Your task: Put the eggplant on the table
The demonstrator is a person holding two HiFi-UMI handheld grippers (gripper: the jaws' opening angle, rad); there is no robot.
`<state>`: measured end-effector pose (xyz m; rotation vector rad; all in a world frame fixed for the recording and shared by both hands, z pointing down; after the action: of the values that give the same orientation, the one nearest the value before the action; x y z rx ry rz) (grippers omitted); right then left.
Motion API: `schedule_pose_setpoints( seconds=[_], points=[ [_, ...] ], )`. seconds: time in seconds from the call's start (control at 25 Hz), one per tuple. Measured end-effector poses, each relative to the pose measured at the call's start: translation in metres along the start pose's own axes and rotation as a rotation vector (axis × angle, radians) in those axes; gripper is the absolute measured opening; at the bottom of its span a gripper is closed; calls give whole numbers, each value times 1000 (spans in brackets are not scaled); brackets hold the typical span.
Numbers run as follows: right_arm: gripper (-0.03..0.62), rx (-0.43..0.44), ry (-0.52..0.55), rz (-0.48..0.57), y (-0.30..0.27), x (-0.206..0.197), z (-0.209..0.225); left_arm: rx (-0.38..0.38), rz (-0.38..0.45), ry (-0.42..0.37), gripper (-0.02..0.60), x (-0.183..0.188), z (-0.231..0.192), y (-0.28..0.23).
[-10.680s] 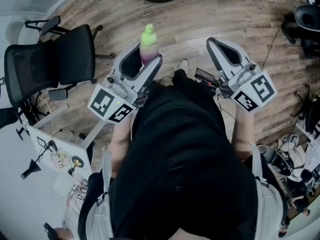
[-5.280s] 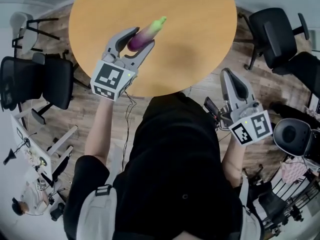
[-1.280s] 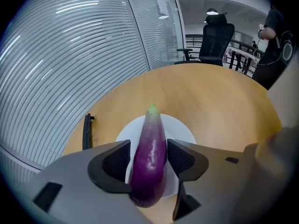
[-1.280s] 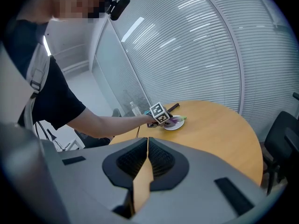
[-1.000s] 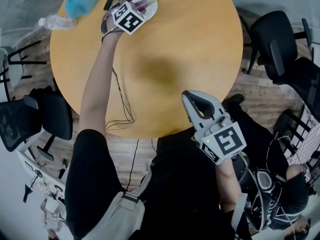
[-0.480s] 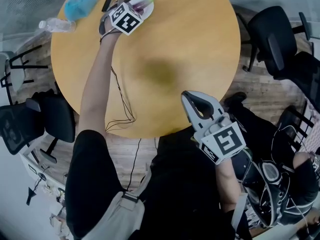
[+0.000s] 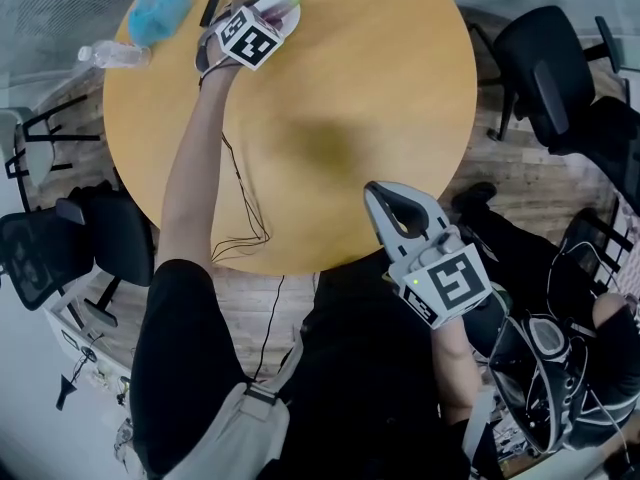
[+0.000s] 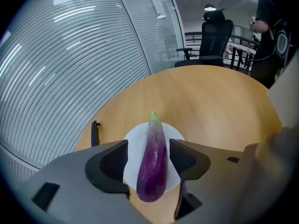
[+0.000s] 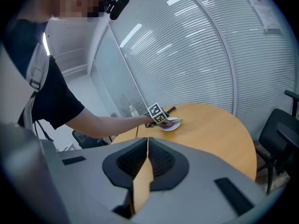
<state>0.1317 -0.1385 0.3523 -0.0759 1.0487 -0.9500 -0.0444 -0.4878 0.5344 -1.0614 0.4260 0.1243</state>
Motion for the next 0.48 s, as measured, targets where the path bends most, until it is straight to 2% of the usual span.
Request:
schedule_pose_setpoints(
  seconds=[0.32, 0.48],
  points=[
    [18, 5, -5, 20, 10, -5, -3, 5, -3, -16, 273, 8, 2, 13],
    [18, 2, -5, 40, 14, -6, -5, 38, 4, -27, 273, 14, 0, 25]
  ],
)
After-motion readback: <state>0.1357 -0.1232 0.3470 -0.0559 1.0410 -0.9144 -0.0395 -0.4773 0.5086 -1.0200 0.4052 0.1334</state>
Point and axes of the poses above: the fingertips, and each gripper's own axes: y backward along the fingers, z to its right, x out of its top, the point moved 7 cm from there along y, backward along the fingers, and after that the axes turned 11 degrees about -y, right-handed, at the moved point
